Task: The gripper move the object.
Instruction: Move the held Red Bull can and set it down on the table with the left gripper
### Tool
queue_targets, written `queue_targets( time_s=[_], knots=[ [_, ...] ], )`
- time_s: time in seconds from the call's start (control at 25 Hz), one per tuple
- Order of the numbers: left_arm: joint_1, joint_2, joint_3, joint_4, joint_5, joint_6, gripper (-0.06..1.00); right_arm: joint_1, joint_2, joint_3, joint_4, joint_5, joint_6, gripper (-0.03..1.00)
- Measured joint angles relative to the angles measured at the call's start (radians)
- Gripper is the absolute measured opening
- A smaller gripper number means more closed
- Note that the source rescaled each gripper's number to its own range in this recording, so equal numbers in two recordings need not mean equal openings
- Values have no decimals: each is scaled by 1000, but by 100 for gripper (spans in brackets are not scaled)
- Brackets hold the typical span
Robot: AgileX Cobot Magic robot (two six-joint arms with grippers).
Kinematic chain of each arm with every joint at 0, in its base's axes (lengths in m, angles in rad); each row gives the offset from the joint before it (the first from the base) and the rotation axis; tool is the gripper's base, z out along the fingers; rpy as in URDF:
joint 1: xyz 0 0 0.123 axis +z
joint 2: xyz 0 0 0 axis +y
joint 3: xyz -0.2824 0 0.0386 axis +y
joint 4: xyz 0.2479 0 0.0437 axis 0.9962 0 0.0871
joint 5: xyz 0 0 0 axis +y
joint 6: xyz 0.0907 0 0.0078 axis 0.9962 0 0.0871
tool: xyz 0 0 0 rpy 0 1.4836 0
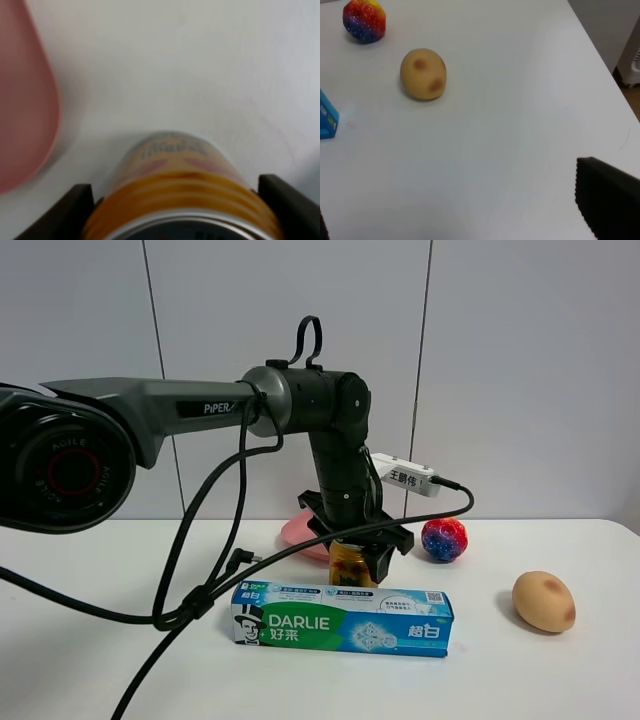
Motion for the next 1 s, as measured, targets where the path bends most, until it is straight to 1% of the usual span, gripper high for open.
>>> queue_targets(
  time_s=[0.12, 0.24, 0.44, 0.64, 0.92, 1.0],
  knots=[
    [0, -42, 0, 12, 24, 2, 2, 0, 0, 0, 0, 0, 0, 100],
    [2, -129, 0, 38, 43, 2, 2, 0, 0, 0, 0, 0, 0, 100],
    [37, -262, 0, 100, 82, -14, 2, 0, 0, 0, 0, 0, 0, 100],
    [124, -323, 0, 151, 114, -25, 2, 0, 0, 0, 0, 0, 0, 100],
    [281, -323, 0, 152, 123, -66, 2, 0, 0, 0, 0, 0, 0, 100],
    [330, -316, 0, 130, 124, -89, 2, 0, 0, 0, 0, 0, 0, 100]
  ],
)
